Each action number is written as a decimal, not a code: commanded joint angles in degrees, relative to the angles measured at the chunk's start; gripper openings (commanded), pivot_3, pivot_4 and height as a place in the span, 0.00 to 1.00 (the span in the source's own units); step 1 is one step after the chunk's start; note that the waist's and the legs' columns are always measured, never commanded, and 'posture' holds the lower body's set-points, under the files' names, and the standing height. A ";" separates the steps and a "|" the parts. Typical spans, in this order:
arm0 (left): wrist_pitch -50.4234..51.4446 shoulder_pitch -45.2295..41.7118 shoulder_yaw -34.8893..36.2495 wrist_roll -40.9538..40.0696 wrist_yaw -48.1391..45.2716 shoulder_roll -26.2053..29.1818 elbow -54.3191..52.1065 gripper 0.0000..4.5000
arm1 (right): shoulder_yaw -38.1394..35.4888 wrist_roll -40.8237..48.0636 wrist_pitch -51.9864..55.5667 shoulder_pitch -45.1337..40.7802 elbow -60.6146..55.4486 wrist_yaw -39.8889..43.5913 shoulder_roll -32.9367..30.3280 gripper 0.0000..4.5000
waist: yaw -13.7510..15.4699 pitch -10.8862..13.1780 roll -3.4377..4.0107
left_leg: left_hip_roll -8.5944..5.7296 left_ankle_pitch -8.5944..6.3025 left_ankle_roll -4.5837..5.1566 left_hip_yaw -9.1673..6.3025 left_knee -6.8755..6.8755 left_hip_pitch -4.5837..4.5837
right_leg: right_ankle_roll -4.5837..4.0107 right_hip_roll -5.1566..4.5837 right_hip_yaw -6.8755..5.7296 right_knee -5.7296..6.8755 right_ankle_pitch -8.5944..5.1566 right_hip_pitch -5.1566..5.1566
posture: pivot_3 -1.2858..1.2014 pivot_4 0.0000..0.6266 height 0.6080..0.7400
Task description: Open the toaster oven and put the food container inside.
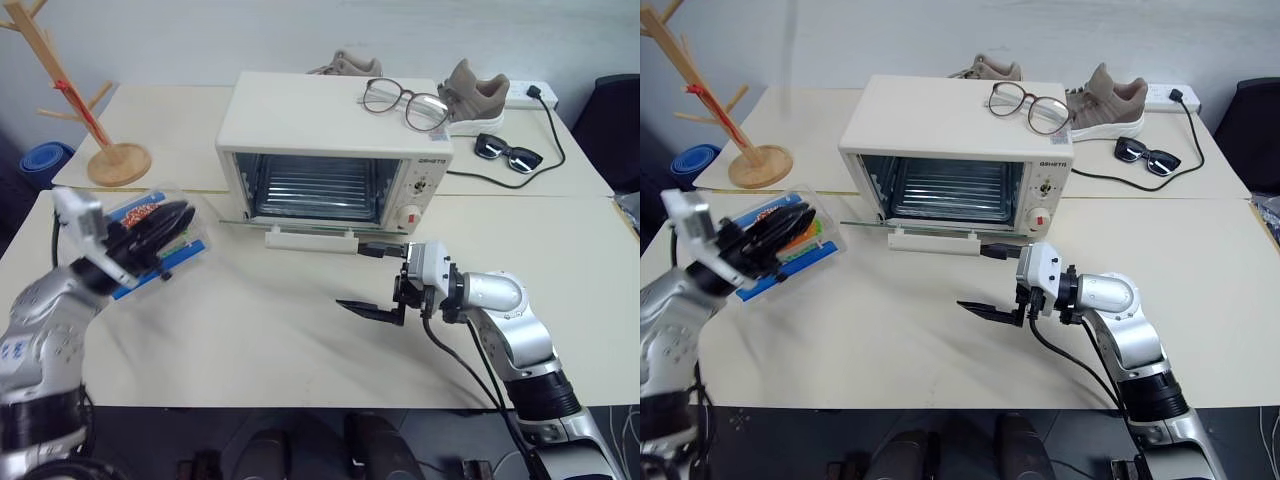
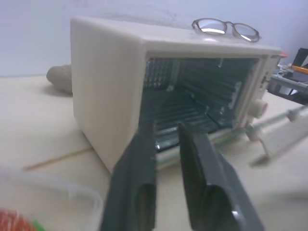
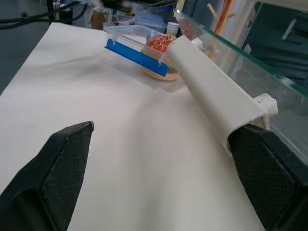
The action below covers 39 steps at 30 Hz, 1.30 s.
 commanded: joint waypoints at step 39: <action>-5.72 47.97 30.30 -5.77 8.31 -12.40 -16.85 0.94 | -7.16 11.68 -2.41 5.77 -7.77 -2.25 4.17 1.00 | 0.01 -0.01 -0.03 | 0.14 -0.15 0.25 0.00 0.00 0.15 | -0.02 -0.05 0.08 -0.16 -0.02 0.16 | 0.52 0.24 1.00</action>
